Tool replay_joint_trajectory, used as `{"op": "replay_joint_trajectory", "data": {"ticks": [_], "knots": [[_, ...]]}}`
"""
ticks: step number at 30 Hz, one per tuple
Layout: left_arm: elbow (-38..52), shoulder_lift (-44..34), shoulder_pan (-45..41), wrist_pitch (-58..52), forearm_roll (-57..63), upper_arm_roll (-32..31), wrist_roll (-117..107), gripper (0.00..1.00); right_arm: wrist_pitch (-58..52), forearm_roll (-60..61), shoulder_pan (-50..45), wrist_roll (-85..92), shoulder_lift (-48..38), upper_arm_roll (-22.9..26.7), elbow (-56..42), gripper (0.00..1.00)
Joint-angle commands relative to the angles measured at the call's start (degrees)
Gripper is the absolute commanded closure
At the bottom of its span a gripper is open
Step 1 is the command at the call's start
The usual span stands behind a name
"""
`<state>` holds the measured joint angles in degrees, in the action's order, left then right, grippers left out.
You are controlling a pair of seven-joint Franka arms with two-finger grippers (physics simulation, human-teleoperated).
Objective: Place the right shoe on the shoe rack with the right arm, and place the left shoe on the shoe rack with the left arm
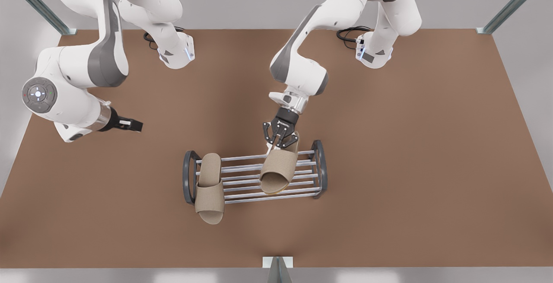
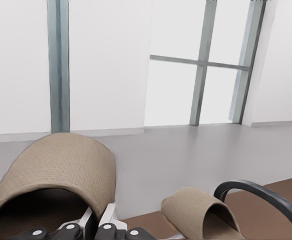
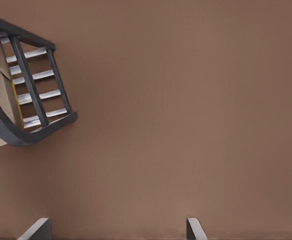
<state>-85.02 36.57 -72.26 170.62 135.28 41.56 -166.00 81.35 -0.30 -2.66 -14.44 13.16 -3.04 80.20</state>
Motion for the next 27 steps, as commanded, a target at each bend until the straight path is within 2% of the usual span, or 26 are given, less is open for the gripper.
{"op": "replay_joint_trajectory", "data": {"ticks": [1, 3, 12, 20, 22, 27], "knots": [[1.96, 3.06, 1.95, -5.47, -3.79, -0.08, -61.99, 0.79, -1.64, 0.21, -0.16, 9.60, -0.06, -0.03, -0.05, 0.00], [3.11, 5.44, 2.83, -6.00, -4.23, -0.08, -62.07, 0.79, -1.55, 0.12, -0.16, 9.43, -0.06, -0.03, -0.05, 0.00], [-3.48, 4.65, -0.78, -5.12, -4.15, 0.36, -62.07, 0.79, 1.26, -0.41, 0.02, 9.51, 0.38, 0.05, -0.84, 0.00], [-4.10, 6.15, -0.78, -5.12, -4.32, 0.36, -62.42, 0.79, 1.26, -1.81, -0.42, 9.51, 0.38, -0.03, -0.84, 0.00], [-5.06, 6.15, -0.78, -5.21, -4.24, 0.36, -62.25, 0.00, 1.26, -3.30, -0.68, 9.60, 0.38, -0.30, -0.84, 0.00], [-5.06, 5.71, -0.86, -5.21, -4.32, 0.36, -62.16, 0.00, 1.18, -4.63, -1.39, 9.34, 0.38, -0.30, -0.84, 0.00]]}}
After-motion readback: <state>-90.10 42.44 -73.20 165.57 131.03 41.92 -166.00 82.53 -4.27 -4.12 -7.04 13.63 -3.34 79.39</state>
